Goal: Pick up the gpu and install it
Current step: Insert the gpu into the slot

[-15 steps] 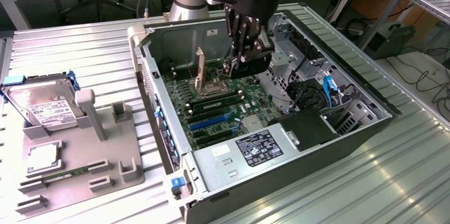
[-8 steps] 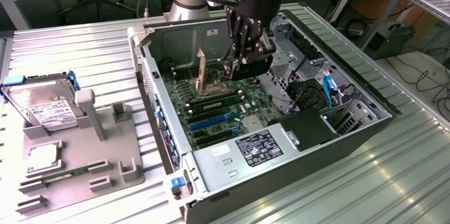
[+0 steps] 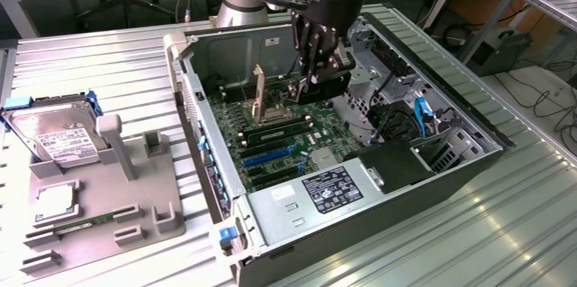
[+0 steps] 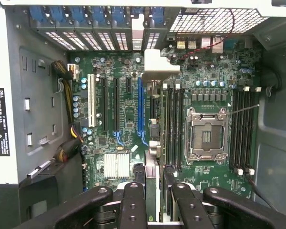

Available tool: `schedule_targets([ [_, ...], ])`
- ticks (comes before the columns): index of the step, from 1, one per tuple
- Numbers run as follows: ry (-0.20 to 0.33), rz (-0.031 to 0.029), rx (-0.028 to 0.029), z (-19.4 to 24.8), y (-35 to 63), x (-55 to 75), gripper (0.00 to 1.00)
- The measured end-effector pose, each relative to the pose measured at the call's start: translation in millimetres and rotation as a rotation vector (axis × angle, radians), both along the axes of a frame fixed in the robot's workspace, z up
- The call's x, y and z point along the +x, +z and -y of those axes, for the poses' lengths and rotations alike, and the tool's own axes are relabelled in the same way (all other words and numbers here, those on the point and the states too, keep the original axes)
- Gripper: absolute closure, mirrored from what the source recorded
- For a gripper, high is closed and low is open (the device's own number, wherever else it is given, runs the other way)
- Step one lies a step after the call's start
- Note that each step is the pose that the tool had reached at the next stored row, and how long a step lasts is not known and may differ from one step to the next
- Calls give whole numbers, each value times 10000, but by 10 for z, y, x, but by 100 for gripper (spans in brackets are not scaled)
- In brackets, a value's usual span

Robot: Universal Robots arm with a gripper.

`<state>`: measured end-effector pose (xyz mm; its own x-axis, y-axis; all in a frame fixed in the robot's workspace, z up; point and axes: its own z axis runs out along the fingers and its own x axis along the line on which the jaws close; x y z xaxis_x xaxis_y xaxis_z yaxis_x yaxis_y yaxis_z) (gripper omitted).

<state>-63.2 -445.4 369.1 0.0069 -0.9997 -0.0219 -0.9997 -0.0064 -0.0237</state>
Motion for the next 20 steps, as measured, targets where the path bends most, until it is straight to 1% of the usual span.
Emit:
schedule_targets([
  [20,0,0,0,94,-13,0,74],
])
